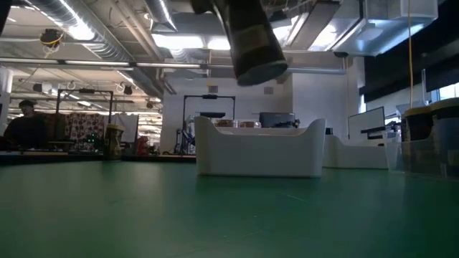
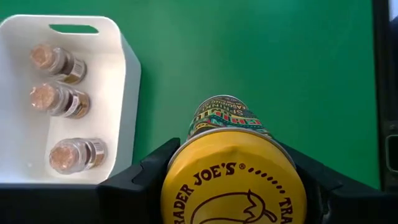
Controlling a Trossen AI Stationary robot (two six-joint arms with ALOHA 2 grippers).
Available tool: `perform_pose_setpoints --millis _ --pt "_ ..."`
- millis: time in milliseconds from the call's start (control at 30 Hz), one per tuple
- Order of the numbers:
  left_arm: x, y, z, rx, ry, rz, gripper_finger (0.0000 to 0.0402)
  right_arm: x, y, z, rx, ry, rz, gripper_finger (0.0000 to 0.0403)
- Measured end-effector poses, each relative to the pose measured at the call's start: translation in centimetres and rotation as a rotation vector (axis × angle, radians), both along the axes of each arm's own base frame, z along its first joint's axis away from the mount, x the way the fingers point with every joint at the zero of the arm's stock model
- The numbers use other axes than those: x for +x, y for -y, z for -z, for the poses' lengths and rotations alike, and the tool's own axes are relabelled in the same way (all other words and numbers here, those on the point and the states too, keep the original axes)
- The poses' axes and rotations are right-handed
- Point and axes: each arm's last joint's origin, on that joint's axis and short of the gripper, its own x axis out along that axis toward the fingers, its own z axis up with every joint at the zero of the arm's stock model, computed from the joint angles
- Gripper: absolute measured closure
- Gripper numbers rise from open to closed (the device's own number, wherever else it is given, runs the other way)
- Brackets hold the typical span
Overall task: Sort spices by type
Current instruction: Put the yellow seasoning can into the bottom transparent bin
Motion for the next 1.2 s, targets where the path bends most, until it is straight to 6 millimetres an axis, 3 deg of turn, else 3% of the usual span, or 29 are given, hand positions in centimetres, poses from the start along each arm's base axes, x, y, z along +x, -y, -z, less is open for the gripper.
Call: perform_pose_setpoints --millis 167,267,633,1000,1200 --pt "1.9 1.0 0.8 0.037 -0.094 0.007 0.0190 -0.2 0.4 0.2 -0.010 -0.003 0.049 0.0111" --pt "2.6 1.2 2.3 0.054 -0.140 0.009 0.0190 -0.1 0.4 0.2 -0.009 0.016 0.071 0.0111" --pt "4.0 1.8 6.7 0.041 -0.248 0.036 0.0172 0.0 0.4 0.4 -0.017 0.023 0.078 0.0111" --pt "4.6 2.1 7.0 0.021 -0.202 0.035 0.0158 0.0 0.3 0.4 -0.015 0.025 0.079 0.0111" --pt "4.6 2.2 7.0 -0.027 -0.214 0.050 0.0113 0.0 0.3 0.4 -0.015 0.025 0.079 0.0111"
